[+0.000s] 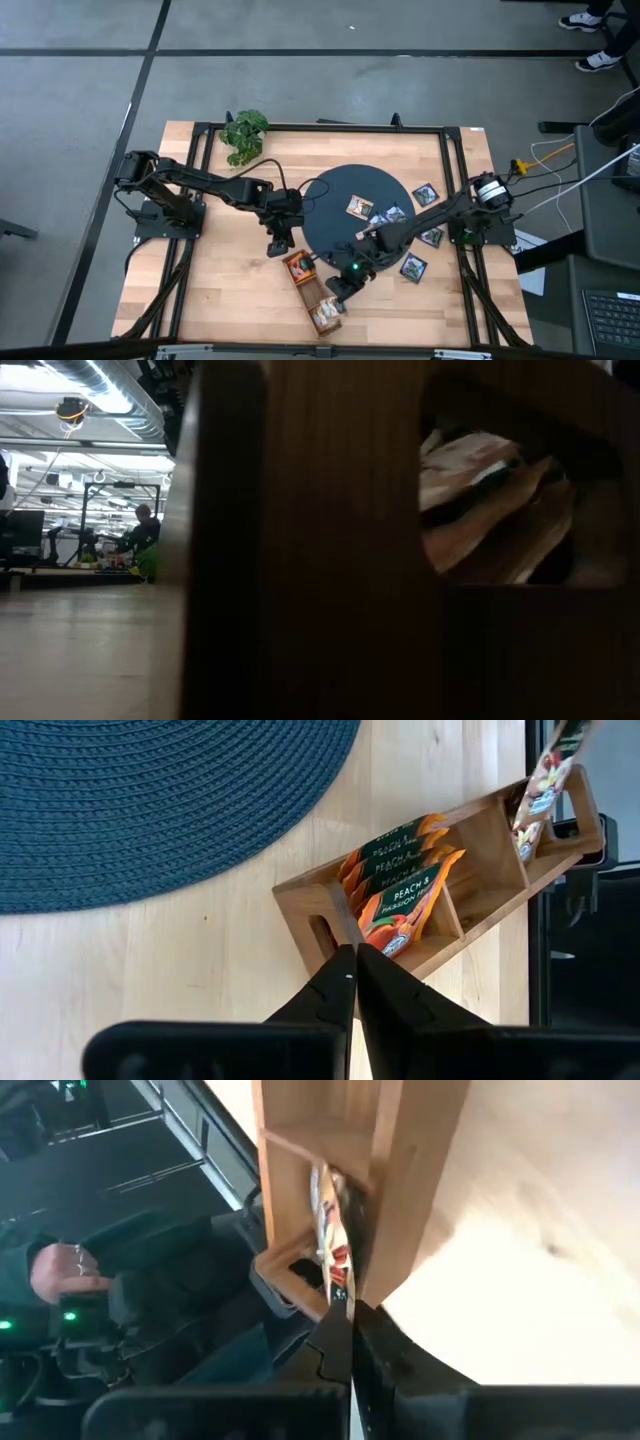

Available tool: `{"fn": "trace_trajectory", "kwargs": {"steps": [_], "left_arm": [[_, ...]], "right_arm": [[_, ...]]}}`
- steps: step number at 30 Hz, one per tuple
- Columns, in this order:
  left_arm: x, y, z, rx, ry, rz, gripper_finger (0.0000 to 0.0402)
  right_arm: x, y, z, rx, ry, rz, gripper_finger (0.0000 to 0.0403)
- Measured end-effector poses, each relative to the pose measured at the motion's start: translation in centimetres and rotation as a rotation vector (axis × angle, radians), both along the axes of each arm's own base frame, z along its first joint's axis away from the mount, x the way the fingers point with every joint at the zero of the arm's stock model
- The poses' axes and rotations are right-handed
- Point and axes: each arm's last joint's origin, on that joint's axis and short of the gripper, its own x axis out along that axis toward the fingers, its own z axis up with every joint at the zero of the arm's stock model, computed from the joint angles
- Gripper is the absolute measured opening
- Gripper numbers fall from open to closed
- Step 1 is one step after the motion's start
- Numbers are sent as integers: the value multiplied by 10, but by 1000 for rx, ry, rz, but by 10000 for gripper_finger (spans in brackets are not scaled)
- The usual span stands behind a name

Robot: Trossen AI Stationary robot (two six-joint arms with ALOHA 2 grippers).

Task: Pick & Place Tea
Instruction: Put the brown tea bag into the right section of the wooden organizer

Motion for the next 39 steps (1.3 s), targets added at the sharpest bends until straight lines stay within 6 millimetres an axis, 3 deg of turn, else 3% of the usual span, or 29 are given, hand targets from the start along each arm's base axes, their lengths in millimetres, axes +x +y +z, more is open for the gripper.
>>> {"fn": "trace_trajectory", "kwargs": {"steps": [15,33,39], "left_arm": [[0,0,0,-7,5,11,9],[0,0,0,-5,4,13,6],[0,0,0,-8,7,20,11]], "right_arm": [[1,-4,1,37,-19,71,6],[2,-4,2,44,-15,53,85],[0,-4,12,-126,-122,-79,87]]}}
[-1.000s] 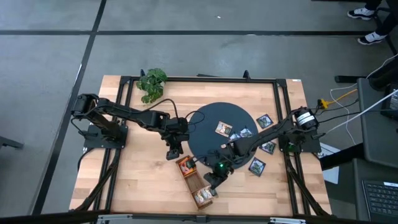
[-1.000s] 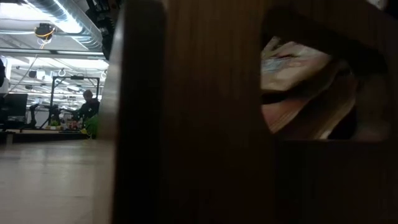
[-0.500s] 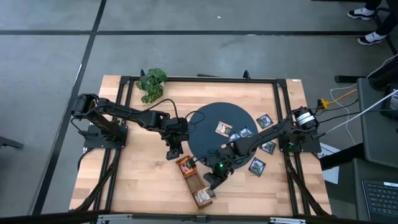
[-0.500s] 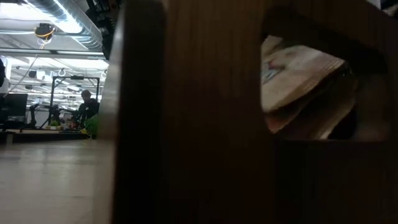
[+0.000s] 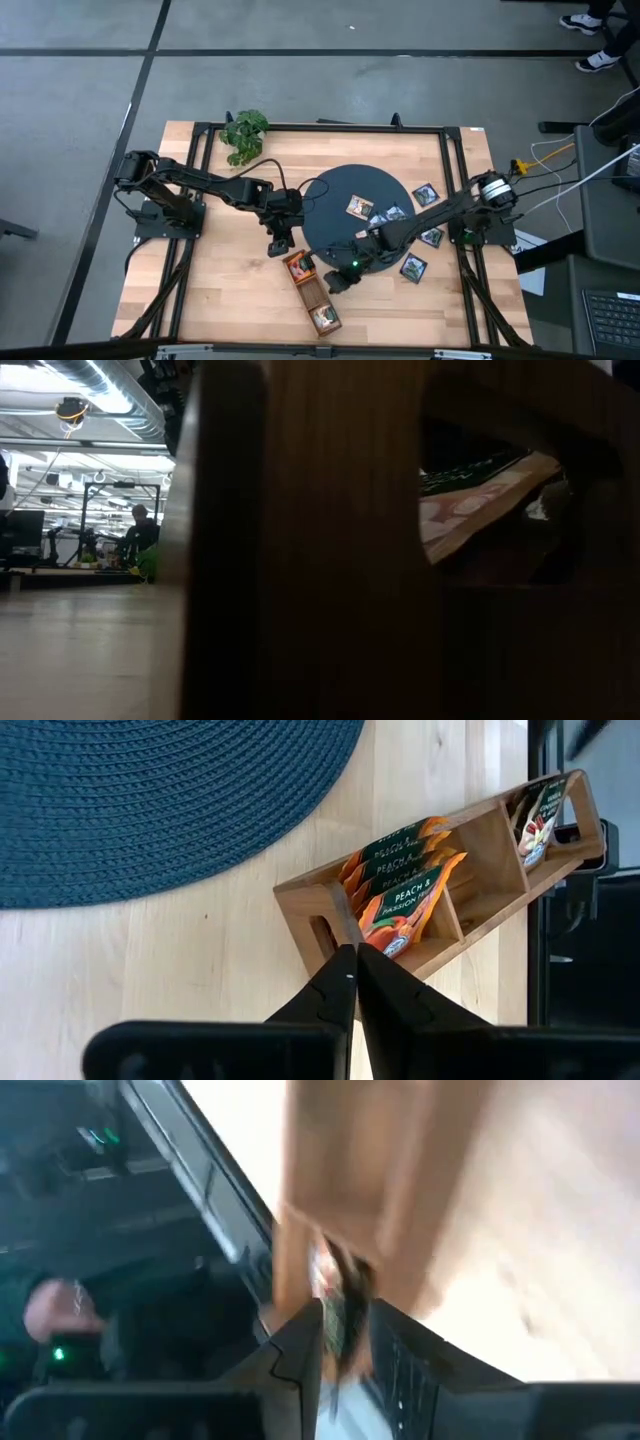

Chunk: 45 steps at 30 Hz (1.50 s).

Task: Pick & Place Tea
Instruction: Put the brown tea bag into the right section of the wooden organizer

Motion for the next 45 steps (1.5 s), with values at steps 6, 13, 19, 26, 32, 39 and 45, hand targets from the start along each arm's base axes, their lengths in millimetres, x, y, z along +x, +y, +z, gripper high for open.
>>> {"fn": "trace_trajectory", "kwargs": {"steps": [6,13,19,26,32,39,45], "left_arm": [[0,0,0,-6,-1,7,11],[6,-1,5,-45,-71,6,6],[19,-1,20,-147,-226,-7,6],[40,18,51,-117,-310,28,4],[64,43,66,-51,-305,59,4],[100,63,58,12,-265,126,4],[139,70,31,-28,-199,167,4]], "right_arm": [[-25,3,43,-173,-143,45,87],[-86,-17,77,-413,-12,-161,87],[-125,-34,73,-422,-70,-387,87],[-139,-48,27,-307,-177,-492,87],[-154,-61,-14,-310,-64,-561,87],[-163,-72,-27,-404,28,-727,87],[-162,-73,-31,-374,67,-755,87]]}}
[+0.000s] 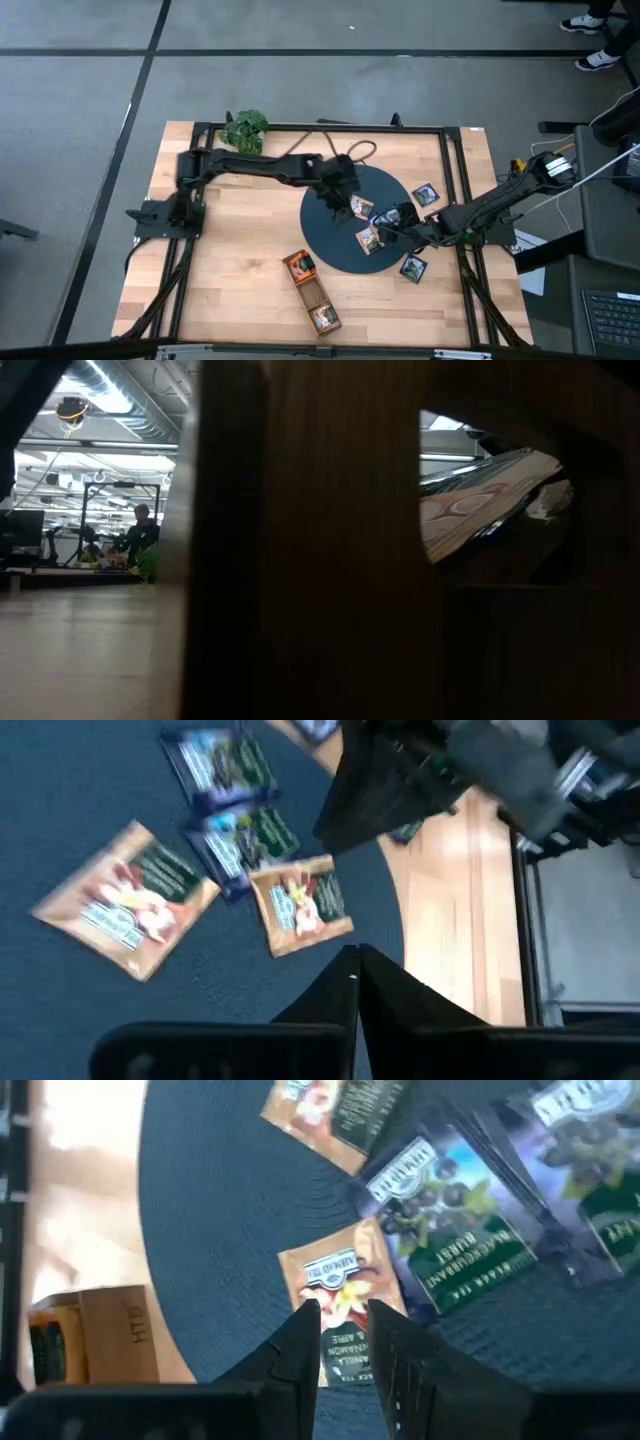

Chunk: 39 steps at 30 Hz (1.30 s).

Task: Pick & Place Tea
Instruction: Put the brown tea bag into the right section of the wooden organizer

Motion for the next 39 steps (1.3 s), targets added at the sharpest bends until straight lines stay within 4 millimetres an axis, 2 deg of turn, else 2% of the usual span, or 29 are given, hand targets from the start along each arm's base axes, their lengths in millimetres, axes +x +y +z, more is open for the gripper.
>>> {"fn": "trace_trajectory", "kwargs": {"steps": [4,9,16,23,30,39], "left_arm": [[25,-2,-18,-35,29,-18,4],[38,-6,-39,-24,77,-46,4],[42,-17,-48,22,54,-108,3],[54,-35,-70,78,19,-132,3],[59,-37,-91,252,36,-124,3],[58,-36,-113,288,102,-143,3]], "right_arm": [[1,1,-2,25,-1,-19,87],[0,4,-5,71,21,-26,87],[-4,10,-7,123,56,-23,87],[-5,12,-7,160,55,-43,87],[-1,13,-5,188,10,-49,87],[-2,23,-3,244,-29,-51,87]]}}
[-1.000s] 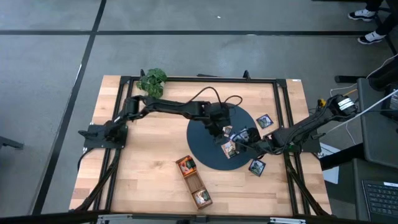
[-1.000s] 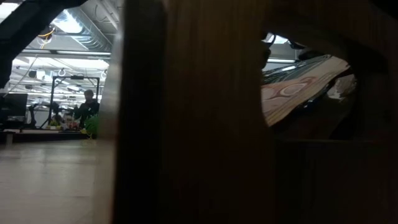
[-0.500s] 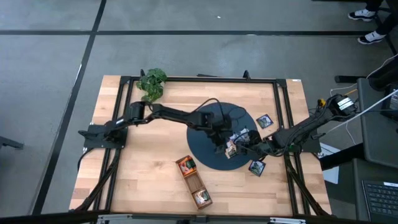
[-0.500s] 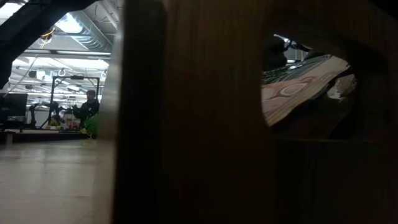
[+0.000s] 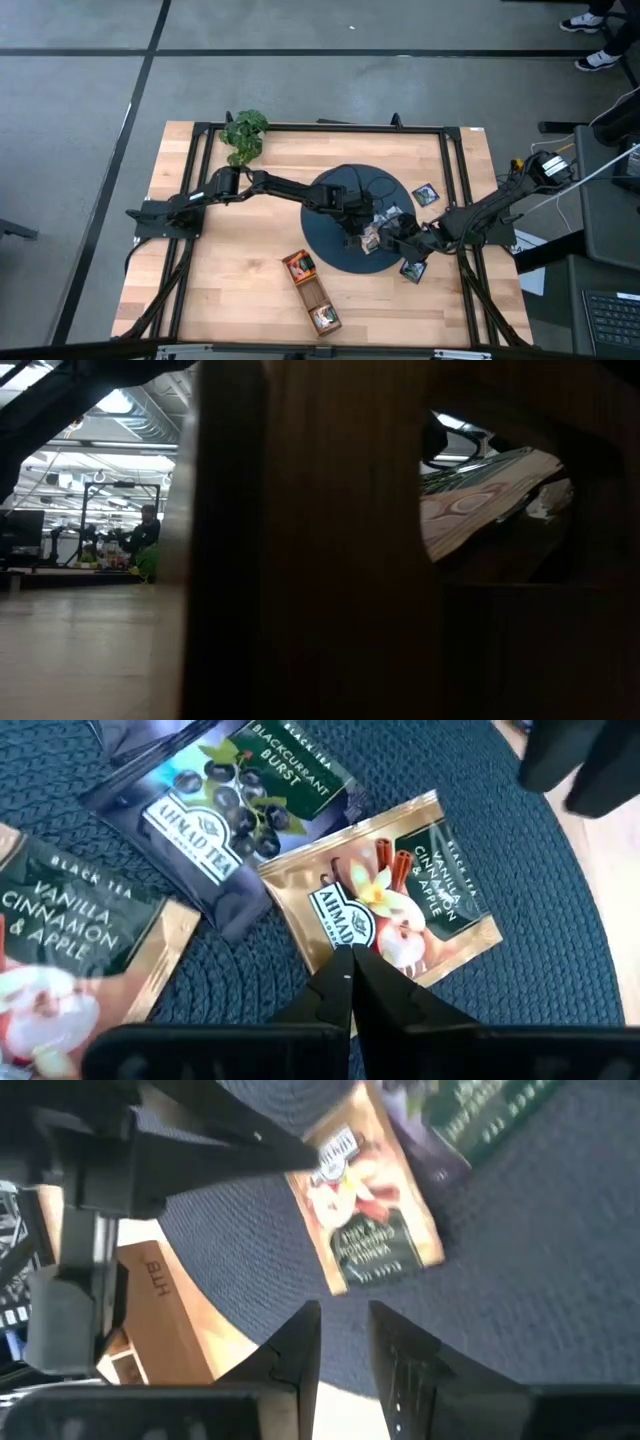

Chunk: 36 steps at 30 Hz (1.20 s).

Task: Pick & Place Tea
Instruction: Put the brown tea bag into the right section of the wooden organizer

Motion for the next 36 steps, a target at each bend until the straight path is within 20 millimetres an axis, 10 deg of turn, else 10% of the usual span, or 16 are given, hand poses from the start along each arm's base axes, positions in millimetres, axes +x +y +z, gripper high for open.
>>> {"fn": "trace_trajectory", "kwargs": {"steps": [36], "left_arm": [[-2,0,-12,-49,39,-6,3]], "right_arm": [[23,14,-44,39,-6,-128,88]]}}
